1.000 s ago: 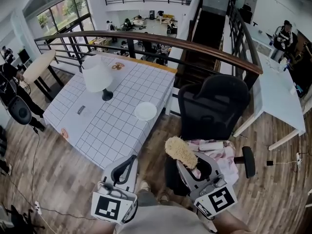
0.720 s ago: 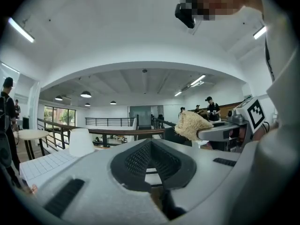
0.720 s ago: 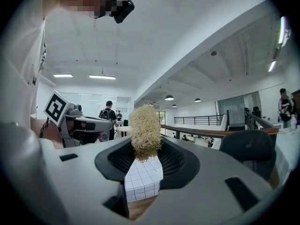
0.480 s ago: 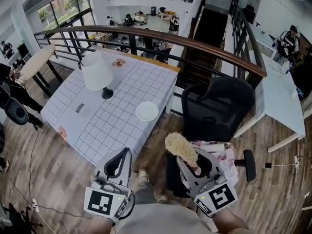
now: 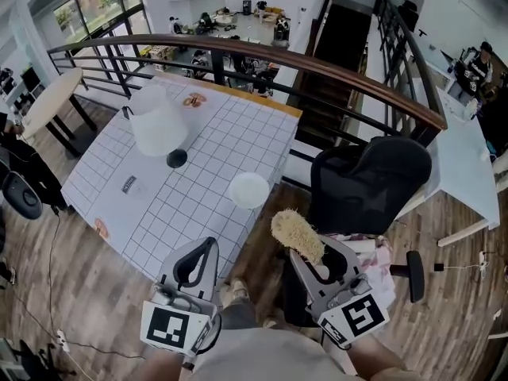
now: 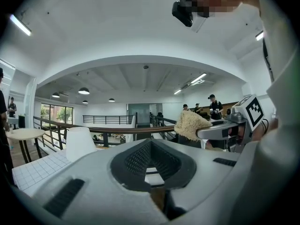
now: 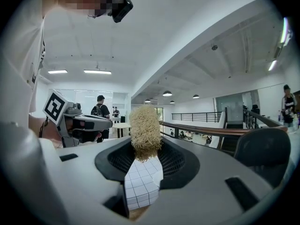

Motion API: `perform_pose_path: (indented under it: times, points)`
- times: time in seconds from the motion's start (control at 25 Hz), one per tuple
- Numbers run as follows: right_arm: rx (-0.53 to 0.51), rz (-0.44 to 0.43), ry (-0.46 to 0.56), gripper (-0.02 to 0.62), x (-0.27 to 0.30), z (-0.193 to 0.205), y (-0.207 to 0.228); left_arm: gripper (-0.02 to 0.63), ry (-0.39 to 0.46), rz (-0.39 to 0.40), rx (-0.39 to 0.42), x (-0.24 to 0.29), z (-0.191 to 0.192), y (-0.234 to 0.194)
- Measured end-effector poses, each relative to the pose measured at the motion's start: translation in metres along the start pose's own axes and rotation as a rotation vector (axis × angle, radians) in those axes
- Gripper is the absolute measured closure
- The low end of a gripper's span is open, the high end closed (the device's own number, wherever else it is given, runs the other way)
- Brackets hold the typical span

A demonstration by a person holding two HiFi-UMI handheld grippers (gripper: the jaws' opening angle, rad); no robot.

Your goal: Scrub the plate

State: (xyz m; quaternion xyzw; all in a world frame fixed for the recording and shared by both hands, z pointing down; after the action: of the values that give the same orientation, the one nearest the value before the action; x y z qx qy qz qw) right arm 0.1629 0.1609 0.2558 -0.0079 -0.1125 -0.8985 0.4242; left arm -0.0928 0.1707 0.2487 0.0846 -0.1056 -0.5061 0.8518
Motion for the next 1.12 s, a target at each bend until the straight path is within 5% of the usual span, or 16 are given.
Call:
perform_pose_path:
  times: [0.56,1.12]
  points:
    - [-0.028,0.093,-0.023,0.459,0.123,-0.024,0.002,0.592,-0.023,0.062,-0.041,0.06,0.033,-0.114]
    - [-0.031,0.108,-0.044,0.459,0.137,-0.029,0.009,0.592,-0.037,0.052,-0.055,0.061,0.039,-0.131]
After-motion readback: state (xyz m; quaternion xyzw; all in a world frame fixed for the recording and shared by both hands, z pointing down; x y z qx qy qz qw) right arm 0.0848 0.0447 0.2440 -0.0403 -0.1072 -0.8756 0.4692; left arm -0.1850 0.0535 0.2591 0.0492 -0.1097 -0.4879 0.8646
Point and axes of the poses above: the fingertips, and each gripper's own axes: x forward along the fingers, y to its right, z out of its underside, the point moved 10 cm from there along -x, backward along the fingers, and after that the axes turned 12 degrees about x, right-handed, at the moved point
